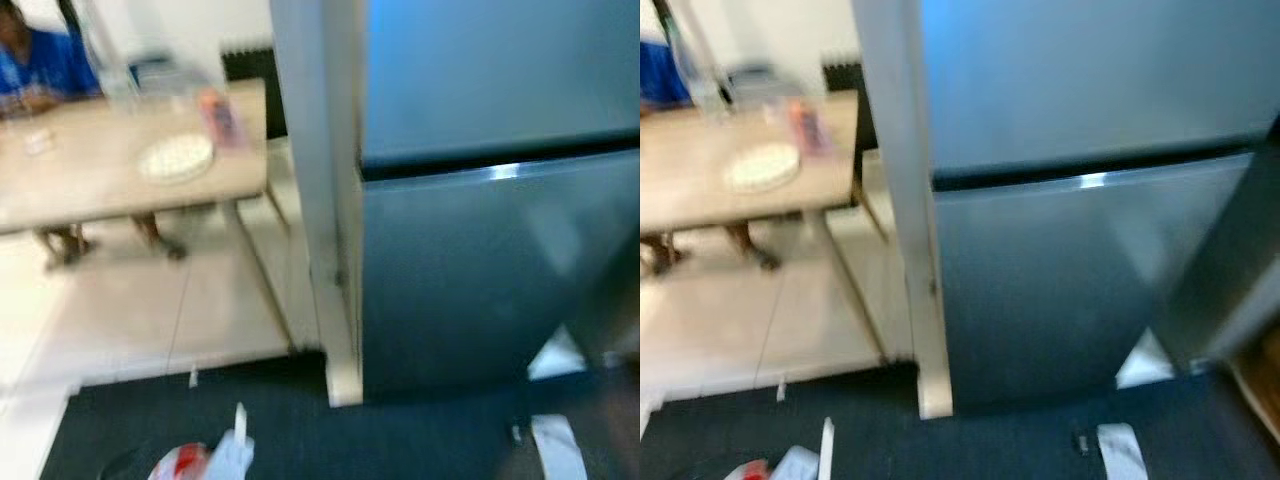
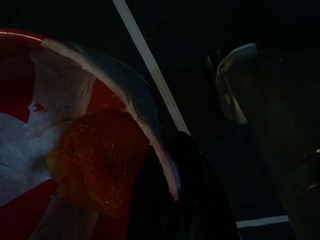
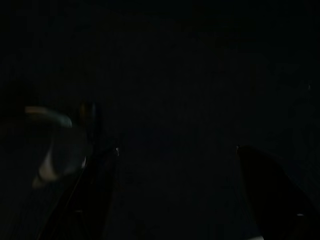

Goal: Restocking fridge

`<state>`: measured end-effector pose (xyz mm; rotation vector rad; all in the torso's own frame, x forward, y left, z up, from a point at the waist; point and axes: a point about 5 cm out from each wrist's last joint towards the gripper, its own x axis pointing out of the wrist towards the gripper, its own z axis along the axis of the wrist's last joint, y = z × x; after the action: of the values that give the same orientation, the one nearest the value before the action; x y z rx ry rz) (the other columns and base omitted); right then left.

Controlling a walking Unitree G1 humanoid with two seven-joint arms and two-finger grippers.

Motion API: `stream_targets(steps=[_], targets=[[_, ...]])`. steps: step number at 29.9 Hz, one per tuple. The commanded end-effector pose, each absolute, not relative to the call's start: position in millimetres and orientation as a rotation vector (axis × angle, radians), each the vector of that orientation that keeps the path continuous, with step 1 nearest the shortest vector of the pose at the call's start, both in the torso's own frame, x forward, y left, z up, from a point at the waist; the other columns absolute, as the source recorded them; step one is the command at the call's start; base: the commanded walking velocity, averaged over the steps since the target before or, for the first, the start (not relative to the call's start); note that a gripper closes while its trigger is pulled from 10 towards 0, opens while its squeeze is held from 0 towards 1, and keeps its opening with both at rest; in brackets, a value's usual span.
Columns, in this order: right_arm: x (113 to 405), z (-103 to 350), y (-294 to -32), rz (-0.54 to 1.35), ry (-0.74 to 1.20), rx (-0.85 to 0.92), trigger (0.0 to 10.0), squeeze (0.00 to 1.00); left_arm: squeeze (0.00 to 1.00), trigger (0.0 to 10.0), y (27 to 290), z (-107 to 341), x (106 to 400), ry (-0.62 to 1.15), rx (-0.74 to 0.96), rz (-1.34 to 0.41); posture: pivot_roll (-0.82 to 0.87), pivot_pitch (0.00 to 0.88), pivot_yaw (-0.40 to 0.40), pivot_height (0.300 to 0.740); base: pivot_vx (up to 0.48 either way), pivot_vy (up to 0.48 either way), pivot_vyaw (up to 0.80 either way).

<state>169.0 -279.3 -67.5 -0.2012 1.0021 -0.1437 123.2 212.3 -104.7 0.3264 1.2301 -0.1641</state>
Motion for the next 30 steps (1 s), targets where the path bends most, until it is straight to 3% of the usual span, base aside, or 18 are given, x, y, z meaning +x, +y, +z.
stream_targets(steps=[1, 3, 4, 6, 10, 11, 13, 19, 23, 30], targets=[[184, -61, -274, -0.103, 0.936, -0.177, 10.0, 0.0, 0.0, 10.0, 210, -106, 121, 1.236, 0.319, -0.172, -0.01, 0.0, 0.028, 0.74, 0.0, 0.0, 0.0], [192, -57, -272, -0.081, 0.903, -0.172, 10.0, 0.0, 0.0, 10.0, 210, -106, 121, 1.236, 0.319, -0.173, -0.01, 0.0, 0.028, 0.74, 0.0, 0.0, 0.0], [225, -40, -256, 0.081, 0.781, -0.088, 10.0, 0.0, 0.0, 10.0, 210, -106, 120, 1.237, 0.318, -0.174, -0.01, 0.0, 0.03, 0.74, 0.0, 0.0, 0.0], [246, -26, -241, 0.25, 0.704, -0.042, 10.0, 0.0, 0.0, 10.0, 210, -106, 120, 1.237, 0.317, -0.173, -0.01, 0.0, 0.03, 0.74, 0.0, 0.0, 0.0], [268, -6, -227, 0.416, 0.606, 0.018, 10.0, 0.0, 0.0, 10.0, 210, -106, 120, 1.237, 0.315, -0.171, -0.01, 0.0, 0.03, 0.74, 0.0, 0.0, 0.0], [272, -1, -225, 0.445, 0.579, 0.037, 10.0, 1.0, 0.0, 10.0, 210, -106, 120, 1.237, 0.315, -0.171, -0.01, 0.0, 0.03, 0.74, 0.0, 0.0, 0.0], [287, 17, -215, 0.567, 0.498, 0.131, 10.0, 1.0, 0.0, 10.0, 209, -106, 120, 1.237, 0.313, -0.17, -0.01, 0.0, 0.024, 0.74, 0.0, 0.0, 0.0], [311, 52, -200, 0.741, 0.35, 0.159, 10.0, 1.0, 0.0, 10.0, 208, -106, 120, 1.236, 0.31, -0.168, -0.01, 0.0, 0.018, 0.74, 0.0, 0.0, 0.0], [326, 89, -181, 0.974, 0.222, 0.067, 10.0, 1.0, 0.0, 10.0, 210, -105, 124, 1.228, 0.325, -0.167, -0.01, 0.0, 0.012, 0.74, 0.0, 0.0, 0.0], [340, 119, -162, 1.059, 0.129, -0.094, 10.0, 1.0, 0.0, 10.0, 213, -104, 125, 1.225, 0.333, -0.168, -0.01, 0.0, 0.012, 0.74, 0.0, 0.0, 0.0]])
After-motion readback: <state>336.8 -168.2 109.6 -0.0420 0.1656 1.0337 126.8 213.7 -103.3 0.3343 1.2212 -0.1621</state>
